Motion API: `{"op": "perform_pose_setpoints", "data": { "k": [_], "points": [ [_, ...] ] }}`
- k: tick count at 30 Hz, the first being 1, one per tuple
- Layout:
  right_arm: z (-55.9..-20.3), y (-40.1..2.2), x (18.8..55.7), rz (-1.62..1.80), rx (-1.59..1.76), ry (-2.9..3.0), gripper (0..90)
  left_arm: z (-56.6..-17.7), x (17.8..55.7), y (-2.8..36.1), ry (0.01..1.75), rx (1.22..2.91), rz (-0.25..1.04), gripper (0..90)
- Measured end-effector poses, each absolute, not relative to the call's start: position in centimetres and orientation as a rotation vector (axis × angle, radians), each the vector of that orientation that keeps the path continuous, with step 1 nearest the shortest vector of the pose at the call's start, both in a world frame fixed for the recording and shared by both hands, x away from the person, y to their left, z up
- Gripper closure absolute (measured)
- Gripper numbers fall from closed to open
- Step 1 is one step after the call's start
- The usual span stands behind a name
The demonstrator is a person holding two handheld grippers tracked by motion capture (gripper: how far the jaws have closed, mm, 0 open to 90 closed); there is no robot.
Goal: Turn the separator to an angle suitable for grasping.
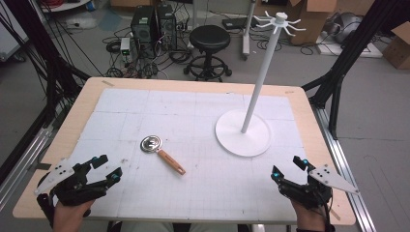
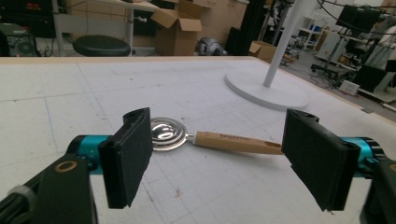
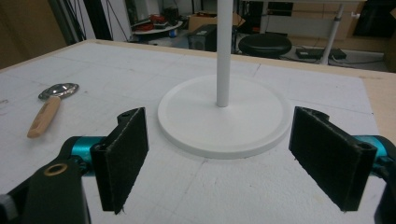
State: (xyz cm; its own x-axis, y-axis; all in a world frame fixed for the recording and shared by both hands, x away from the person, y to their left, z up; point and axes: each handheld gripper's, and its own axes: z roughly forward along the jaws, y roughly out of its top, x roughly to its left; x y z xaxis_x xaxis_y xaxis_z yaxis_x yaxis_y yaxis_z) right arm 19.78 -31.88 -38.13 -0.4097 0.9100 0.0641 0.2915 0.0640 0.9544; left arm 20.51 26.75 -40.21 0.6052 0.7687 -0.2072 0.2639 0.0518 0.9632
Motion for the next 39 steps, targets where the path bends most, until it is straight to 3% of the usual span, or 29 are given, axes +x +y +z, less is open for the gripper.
{"op": "perform_pose_setpoints", "data": {
  "k": [8,11,14,16,21,30,39],
  "points": [
    [-38.4,-32.5,19.7,1.359,1.225,1.756,18.6,-40.3,21.4,26.4,0.895,1.547,0.469,27.9],
    [-38.5,-32.7,19.7,1.362,1.240,1.744,18.6,-40.2,22.1,26.2,0.903,1.570,0.459,33.1],
    [-38.4,-32.7,19.6,1.360,1.246,1.739,18.6,-40.3,23.1,25.6,0.858,1.614,0.372,72.4],
    [-38.4,-32.6,19.6,1.356,1.240,1.744,18.6,-40.5,23.8,24.7,0.841,1.681,0.370,86.6],
    [-38.3,-32.5,19.7,1.354,1.236,1.744,18.7,-40.5,26.1,22.8,0.827,1.751,0.381,89.6],
    [-38.5,-32.6,19.9,1.342,1.244,1.752,18.8,-41.6,34.0,16.6,0.836,1.945,0.284,89.6],
    [-38.7,-32.8,20.0,1.343,1.266,1.753,18.8,-43.9,36.7,14.5,0.864,2.153,0.308,89.6]
  ]
}}
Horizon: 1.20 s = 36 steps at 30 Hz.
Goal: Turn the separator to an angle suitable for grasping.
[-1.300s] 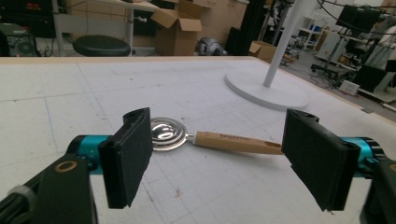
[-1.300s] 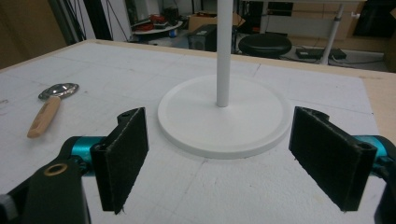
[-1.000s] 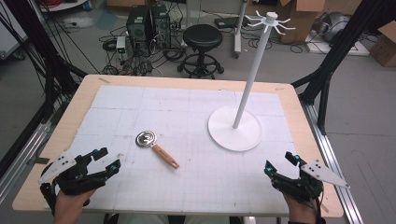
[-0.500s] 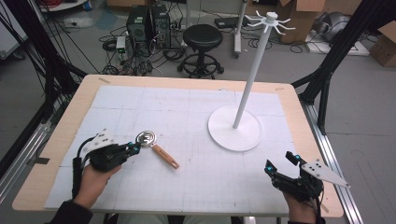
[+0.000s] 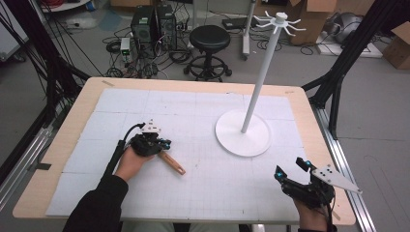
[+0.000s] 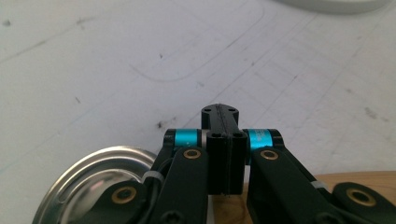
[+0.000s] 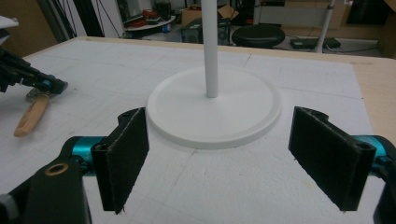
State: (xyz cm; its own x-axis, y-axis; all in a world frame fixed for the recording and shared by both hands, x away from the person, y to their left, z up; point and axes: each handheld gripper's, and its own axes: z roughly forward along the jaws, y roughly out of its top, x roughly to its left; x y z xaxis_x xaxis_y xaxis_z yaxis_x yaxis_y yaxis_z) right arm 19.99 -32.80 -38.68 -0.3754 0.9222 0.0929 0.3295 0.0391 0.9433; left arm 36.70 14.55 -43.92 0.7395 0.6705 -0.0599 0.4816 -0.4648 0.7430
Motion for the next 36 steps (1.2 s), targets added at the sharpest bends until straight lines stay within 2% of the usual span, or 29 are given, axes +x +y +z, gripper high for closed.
{"op": "perform_pose_setpoints", "data": {
  "k": [14,23,36],
  "points": [
    [-38.6,-32.8,19.8,1.341,1.275,1.741,19.1,-43.2,35.1,15.9,0.892,2.284,0.352,89.6],
    [-38.5,-32.7,19.8,1.335,1.270,1.749,19.2,-43.2,33.0,18.2,0.930,2.259,0.365,89.6],
    [-38.5,-32.5,19.8,1.333,1.264,1.750,19.2,-43.7,29.0,22.0,1.068,2.134,0.378,89.7]
  ]
}}
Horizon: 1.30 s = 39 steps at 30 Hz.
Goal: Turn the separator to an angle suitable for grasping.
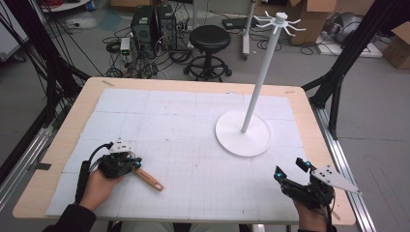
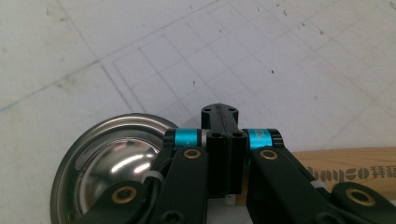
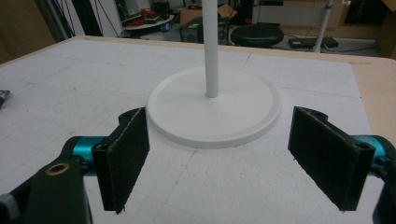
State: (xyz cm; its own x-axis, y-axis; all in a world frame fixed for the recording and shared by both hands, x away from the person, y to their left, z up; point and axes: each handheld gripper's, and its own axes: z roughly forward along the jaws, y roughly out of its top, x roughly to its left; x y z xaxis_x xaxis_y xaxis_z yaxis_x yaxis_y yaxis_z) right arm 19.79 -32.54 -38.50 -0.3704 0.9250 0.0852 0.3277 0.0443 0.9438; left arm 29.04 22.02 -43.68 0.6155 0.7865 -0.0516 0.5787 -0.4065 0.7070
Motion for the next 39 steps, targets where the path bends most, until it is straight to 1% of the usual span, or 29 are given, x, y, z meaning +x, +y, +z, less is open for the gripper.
{"op": "perform_pose_setpoints", "data": {
  "k": [5,7,9,10,11,13,17,19,24,26,27,29,33,34,36,39],
  "points": [
    [-38.6,-32.7,19.9,1.330,1.274,1.747,19.2,-42.9,27.7,23.0,1.065,2.047,0.390,89.7],
    [-38.5,-32.6,19.8,1.328,1.269,1.746,19.2,-41.9,26.2,23.2,0.984,2.020,0.372,89.7],
    [-38.5,-32.6,19.8,1.327,1.269,1.745,19.2,-41.8,25.7,23.0,0.955,2.022,0.362,89.7],
    [-38.5,-32.6,19.8,1.329,1.273,1.746,19.2,-41.8,24.6,22.5,0.899,2.038,0.337,89.7],
    [-38.5,-32.6,19.8,1.329,1.273,1.746,19.2,-41.8,24.6,22.5,0.899,2.038,0.337,89.7],
    [-38.4,-32.6,19.8,1.329,1.270,1.747,19.2,-41.8,22.9,21.8,0.838,2.036,0.299,89.6],
    [-38.4,-32.6,19.7,1.328,1.269,1.745,19.2,-41.8,21.7,21.1,0.809,2.044,0.256,89.6],
    [-38.4,-32.7,19.7,1.330,1.268,1.741,19.2,-42.5,21.1,20.7,0.803,2.095,0.226,89.6],
    [-38.3,-32.7,19.6,1.331,1.272,1.740,19.2,-43.2,21.5,20.1,0.825,2.119,0.204,89.6],
    [-38.4,-32.8,19.7,1.329,1.267,1.742,19.2,-43.6,22.3,18.8,0.833,2.140,0.197,89.6],
    [-38.4,-32.7,19.7,1.328,1.266,1.741,19.2,-43.6,22.3,18.8,0.833,2.140,0.197,89.6],
    [-38.4,-32.8,19.7,1.327,1.268,1.741,19.2,-43.8,23.0,17.6,0.845,2.157,0.216,89.6],
    [-38.4,-32.8,19.7,1.330,1.274,1.739,19.2,-43.6,23.9,16.8,0.865,2.147,0.239,89.6],
    [-38.4,-32.9,19.7,1.329,1.275,1.740,19.3,-43.3,24.7,16.4,0.893,2.129,0.253,89.6],
    [-38.4,-32.9,19.7,1.328,1.276,1.741,19.3,-43.3,25.0,16.3,0.906,2.124,0.259,89.6],
    [-38.4,-32.9,19.7,1.329,1.276,1.741,19.3,-42.9,26.9,15.9,0.990,2.115,0.293,89.6]
  ]
}}
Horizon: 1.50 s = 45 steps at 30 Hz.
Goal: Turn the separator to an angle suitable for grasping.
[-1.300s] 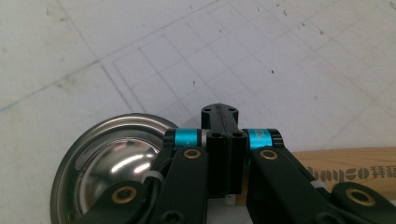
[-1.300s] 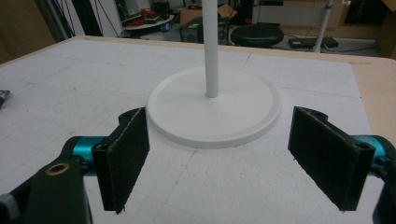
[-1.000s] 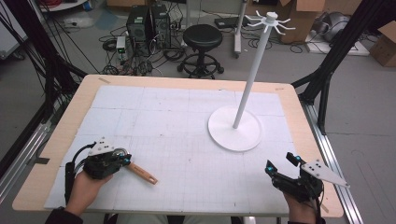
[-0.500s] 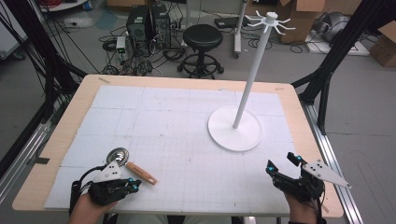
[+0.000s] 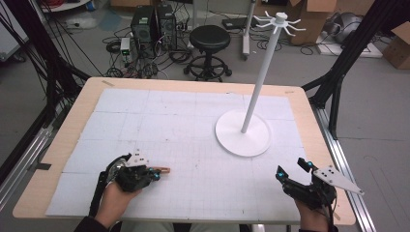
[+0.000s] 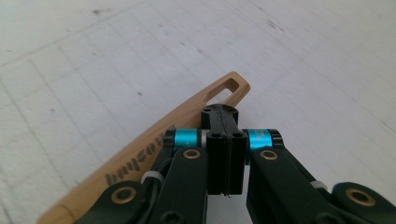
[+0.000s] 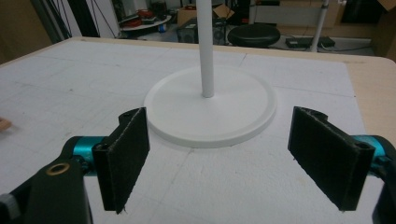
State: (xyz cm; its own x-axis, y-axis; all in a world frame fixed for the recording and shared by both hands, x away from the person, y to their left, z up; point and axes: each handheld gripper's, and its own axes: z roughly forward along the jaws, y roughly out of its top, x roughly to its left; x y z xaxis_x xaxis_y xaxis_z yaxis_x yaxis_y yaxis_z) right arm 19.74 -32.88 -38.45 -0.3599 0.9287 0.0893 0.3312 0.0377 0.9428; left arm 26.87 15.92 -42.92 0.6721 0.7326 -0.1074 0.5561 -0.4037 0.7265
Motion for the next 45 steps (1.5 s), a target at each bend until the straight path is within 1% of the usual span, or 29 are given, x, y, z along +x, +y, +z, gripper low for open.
{"op": "perform_pose_setpoints", "data": {
  "k": [10,21,26,27,29,31,33,34,36,37,40,41,42,43,45],
  "points": [
    [-38.5,-33.0,19.8,1.326,1.280,1.743,19.4,-43.1,29.9,16.1,1.103,2.104,0.362,89.6],
    [-38.6,-33.1,19.8,1.329,1.283,1.742,19.4,-42.5,30.1,17.1,1.130,2.039,0.381,88.1],
    [-38.5,-33.2,19.7,1.329,1.282,1.738,19.4,-41.2,29.5,18.7,1.106,1.960,0.394,87.0],
    [-38.6,-33.2,19.8,1.329,1.284,1.738,19.4,-40.6,29.0,19.7,1.107,1.919,0.396,87.0],
    [-38.6,-33.2,19.8,1.331,1.288,1.739,19.4,-40.4,28.9,20.3,1.101,1.904,0.403,87.0],
    [-38.6,-33.1,19.8,1.329,1.282,1.739,19.4,-39.7,27.9,22.6,1.082,1.823,0.418,87.0],
    [-38.6,-33.1,19.7,1.330,1.284,1.740,19.4,-39.6,27.6,23.2,1.070,1.801,0.421,85.3],
    [-38.6,-33.0,19.7,1.329,1.283,1.746,19.4,-39.6,27.0,24.1,1.040,1.774,0.420,83.6],
    [-38.6,-33.0,19.7,1.329,1.285,1.746,19.4,-39.6,26.7,24.5,1.025,1.764,0.419,79.8],
    [-38.6,-33.0,19.7,1.329,1.285,1.746,19.4,-39.6,26.4,24.8,1.010,1.748,0.421,79.8],
    [-38.6,-33.0,19.7,1.332,1.287,1.751,19.3,-39.8,25.8,25.5,0.981,1.722,0.433,64.0],
    [-38.6,-33.0,19.7,1.332,1.287,1.751,19.3,-39.9,25.7,25.7,0.976,1.705,0.434,64.0],
    [-38.6,-32.9,19.7,1.331,1.280,1.756,19.3,-39.9,25.7,25.8,0.968,1.697,0.432,58.2],
    [-38.6,-32.8,19.7,1.337,1.276,1.765,19.3,-40.0,25.6,26.0,0.948,1.694,0.438,47.0],
    [-38.5,-32.8,19.6,1.340,1.262,1.776,19.2,-40.0,25.6,26.0,0.936,1.700,0.456,34.9]
  ]
}}
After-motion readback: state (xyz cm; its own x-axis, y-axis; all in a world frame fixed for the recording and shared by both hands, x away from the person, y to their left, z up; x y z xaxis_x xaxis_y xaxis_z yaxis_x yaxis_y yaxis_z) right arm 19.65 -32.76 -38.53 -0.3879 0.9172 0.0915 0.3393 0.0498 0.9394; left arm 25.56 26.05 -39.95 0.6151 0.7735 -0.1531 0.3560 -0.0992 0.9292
